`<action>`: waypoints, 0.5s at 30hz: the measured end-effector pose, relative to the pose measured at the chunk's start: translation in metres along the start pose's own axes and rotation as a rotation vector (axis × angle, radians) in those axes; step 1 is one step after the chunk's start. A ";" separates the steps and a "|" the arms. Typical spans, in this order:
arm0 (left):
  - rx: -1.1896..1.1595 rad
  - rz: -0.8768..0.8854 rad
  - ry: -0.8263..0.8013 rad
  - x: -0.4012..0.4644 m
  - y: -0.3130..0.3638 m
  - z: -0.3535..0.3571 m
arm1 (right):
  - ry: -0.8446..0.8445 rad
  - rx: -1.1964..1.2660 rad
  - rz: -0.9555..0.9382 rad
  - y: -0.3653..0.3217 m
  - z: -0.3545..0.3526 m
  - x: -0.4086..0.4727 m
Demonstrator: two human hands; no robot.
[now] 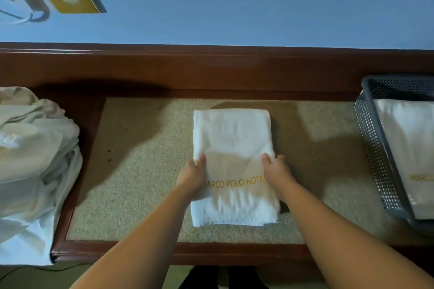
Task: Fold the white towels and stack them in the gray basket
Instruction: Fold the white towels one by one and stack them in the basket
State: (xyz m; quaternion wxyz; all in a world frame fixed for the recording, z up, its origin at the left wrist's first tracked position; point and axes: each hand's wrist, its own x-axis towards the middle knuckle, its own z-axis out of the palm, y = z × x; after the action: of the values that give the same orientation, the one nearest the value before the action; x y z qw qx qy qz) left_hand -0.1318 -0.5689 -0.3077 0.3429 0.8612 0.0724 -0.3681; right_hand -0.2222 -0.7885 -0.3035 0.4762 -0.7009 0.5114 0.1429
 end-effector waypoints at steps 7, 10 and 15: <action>-0.012 0.200 0.096 -0.050 0.009 -0.012 | 0.006 0.166 -0.072 0.018 -0.029 -0.021; -0.041 0.285 0.130 -0.073 0.026 -0.013 | 0.085 0.120 -0.173 0.011 -0.060 -0.052; -0.121 0.460 0.183 -0.119 0.088 0.008 | 0.223 0.167 -0.293 0.011 -0.134 -0.084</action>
State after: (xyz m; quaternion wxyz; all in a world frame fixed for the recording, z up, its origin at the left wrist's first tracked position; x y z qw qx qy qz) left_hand -0.1885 -0.6248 -0.1832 0.4605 0.8627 -0.0729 -0.1961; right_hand -0.3068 -0.8492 -0.1839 0.4889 -0.7374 0.4634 -0.0493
